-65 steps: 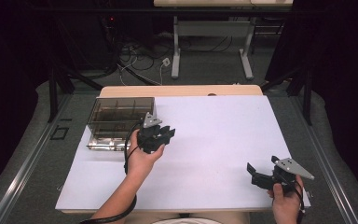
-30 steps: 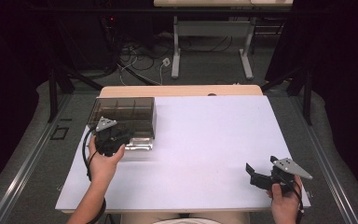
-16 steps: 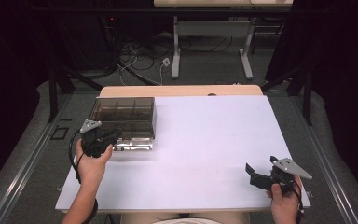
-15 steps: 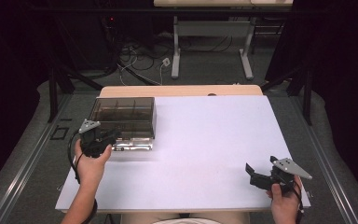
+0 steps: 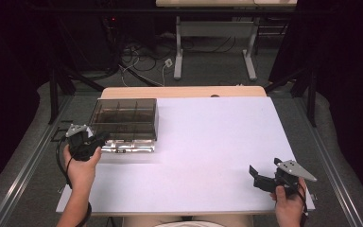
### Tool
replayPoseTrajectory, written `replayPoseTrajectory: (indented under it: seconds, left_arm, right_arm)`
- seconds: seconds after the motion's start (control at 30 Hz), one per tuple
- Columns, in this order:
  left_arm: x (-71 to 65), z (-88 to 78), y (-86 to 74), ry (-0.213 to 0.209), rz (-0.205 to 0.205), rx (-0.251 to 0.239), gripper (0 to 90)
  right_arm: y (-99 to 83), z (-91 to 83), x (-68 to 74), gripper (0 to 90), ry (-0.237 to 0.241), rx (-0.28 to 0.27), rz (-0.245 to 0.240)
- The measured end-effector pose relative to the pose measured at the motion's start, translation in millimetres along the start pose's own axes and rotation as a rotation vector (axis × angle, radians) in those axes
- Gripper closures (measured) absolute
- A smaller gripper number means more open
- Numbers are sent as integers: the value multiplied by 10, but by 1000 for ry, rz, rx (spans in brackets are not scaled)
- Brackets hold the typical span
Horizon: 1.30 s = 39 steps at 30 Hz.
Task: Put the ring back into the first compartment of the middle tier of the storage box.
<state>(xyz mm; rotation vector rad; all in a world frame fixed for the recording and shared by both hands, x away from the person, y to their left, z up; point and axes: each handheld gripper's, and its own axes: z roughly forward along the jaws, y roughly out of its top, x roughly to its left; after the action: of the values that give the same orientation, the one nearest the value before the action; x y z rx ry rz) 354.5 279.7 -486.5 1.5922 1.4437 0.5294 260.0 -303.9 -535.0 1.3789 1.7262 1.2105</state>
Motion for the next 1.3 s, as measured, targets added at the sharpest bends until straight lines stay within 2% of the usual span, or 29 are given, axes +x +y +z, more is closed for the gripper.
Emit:
replayPoseTrajectory:
  seconds: [0.13, 0.57, 0.8, 0.97, 1.3]
  left_arm:
    - [52, 10, -14, 13, -17, -7, 714]
    - [140, 106, -37, 45, -20, 0, 712]
    - [174, 189, -90, 78, -1, 7, 711]
    - [170, 242, -116, 111, 30, 21, 710]
    - [176, 280, -140, 131, 43, 37, 708]
  right_arm:
    - [1, -2, 2, 12, 0, 1, -1]
    - [-7, 16, 9, 12, 5, -2, 4]
    - [-7, 17, 4, 12, 5, -1, 0]
    - [-8, 19, 5, 12, 9, -1, -4]
    - [-9, 18, 3, 13, 7, 5, -3]
